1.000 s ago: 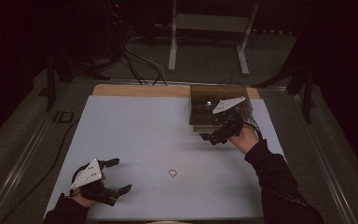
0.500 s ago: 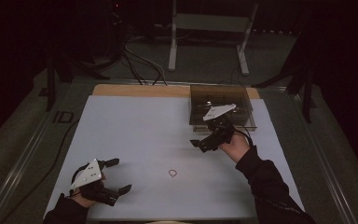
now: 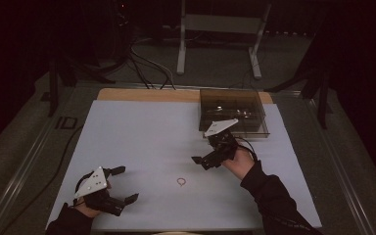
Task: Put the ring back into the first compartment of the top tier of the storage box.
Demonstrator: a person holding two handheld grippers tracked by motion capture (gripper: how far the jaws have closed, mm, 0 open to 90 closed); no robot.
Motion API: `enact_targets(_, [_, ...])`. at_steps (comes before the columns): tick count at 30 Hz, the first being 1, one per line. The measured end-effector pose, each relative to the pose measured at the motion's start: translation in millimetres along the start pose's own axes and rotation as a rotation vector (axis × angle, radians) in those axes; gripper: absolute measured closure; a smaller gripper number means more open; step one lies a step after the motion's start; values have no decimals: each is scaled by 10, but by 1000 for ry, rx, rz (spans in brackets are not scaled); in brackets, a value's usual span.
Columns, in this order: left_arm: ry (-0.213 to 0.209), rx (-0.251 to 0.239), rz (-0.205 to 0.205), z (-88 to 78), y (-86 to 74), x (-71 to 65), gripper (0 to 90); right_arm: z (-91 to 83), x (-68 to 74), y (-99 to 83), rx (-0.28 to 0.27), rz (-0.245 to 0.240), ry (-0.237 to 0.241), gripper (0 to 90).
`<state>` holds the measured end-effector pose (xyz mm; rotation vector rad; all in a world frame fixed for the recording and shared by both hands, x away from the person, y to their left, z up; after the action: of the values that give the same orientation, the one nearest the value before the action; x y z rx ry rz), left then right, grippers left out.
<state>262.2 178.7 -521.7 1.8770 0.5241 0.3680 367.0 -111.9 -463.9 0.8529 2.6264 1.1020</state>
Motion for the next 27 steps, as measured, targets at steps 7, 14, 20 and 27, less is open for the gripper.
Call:
enact_targets(7, [3, -2, -2, -2, 1, 5, 10, 95, 109, -28, -8, -9, 15, 0])
enact_targets(14, [1, -1, -2, -2, 0, 3, 10, 218, 206, -89, -1, -5, 43, 0])
enact_targets(20, [2, 1, 0, 1, -1, 1, 10, 306, 263, -137, 10, -5, 59, 0])
enact_targets(27, [1, 2, 0, 2, -1, -2, 10, 428, 365, -196, 9, 4, 88, 0])
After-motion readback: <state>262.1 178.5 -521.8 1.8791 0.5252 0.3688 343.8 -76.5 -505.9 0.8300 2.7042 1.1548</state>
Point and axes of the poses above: each handheld gripper's, and its own axes: z roughly forward along the jaws, y roughly out of its top, x roughly to its left, the point moved 6 cm from there along z, roughly forward along the jaws, and after that the axes turned 3 degrees about z, right-handed, at the moved point
